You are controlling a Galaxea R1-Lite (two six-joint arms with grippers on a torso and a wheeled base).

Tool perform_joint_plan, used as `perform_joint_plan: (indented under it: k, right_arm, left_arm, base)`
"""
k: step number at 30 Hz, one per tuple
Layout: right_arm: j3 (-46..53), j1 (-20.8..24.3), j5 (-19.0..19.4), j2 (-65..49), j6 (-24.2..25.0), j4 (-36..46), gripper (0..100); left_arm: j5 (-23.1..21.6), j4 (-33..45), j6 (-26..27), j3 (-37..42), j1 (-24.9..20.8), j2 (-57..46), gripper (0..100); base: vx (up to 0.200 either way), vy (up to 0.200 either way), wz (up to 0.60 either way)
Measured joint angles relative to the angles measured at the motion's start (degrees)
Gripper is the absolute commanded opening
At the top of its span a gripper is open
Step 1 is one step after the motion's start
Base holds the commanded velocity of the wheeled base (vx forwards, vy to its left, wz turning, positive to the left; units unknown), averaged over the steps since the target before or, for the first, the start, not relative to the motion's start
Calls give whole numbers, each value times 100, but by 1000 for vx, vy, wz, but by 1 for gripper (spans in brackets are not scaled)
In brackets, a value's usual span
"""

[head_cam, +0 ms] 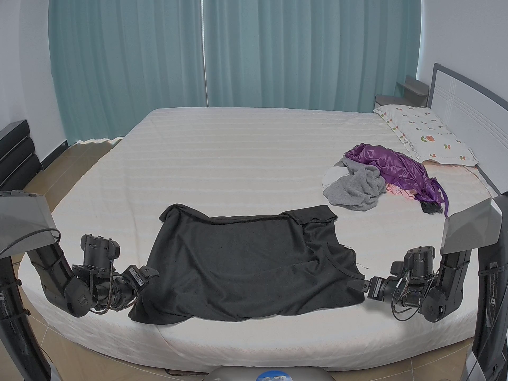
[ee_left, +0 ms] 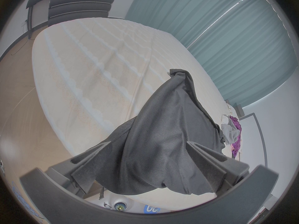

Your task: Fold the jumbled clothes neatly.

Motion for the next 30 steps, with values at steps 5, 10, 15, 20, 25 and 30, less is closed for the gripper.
perform_joint_plan:
  k: [5, 10, 15, 20, 25, 30]
  right_arm:
    - [-18, 68, -6, 105, -45, -1, 0]
    - [-189, 101, -28, 124, -1, -6, 0]
    - [-355, 84, -44, 90, 23, -1, 0]
    - [-877, 62, -94, 44, 156, 55, 0]
    - [-1425, 74, -279, 40, 224, 293, 0]
    - [-1543, 90, -301, -30, 218, 686, 100]
  left_arm:
    - [2, 0, 0, 0, 4, -5, 100]
    - [0, 0, 0, 2, 9, -2, 100]
    - [2, 0, 0, 2, 9, 0, 100]
    - [2, 0, 0, 0, 6, 2, 100]
    - [2, 0, 0, 0, 2, 5, 100]
    - [2, 0, 0, 0, 2, 9, 100]
  base:
    - [0, 0, 0]
    - [0, 0, 0]
    - [0, 0, 0]
    - [0, 0, 0]
    - [0, 0, 0]
    - [0, 0, 0]
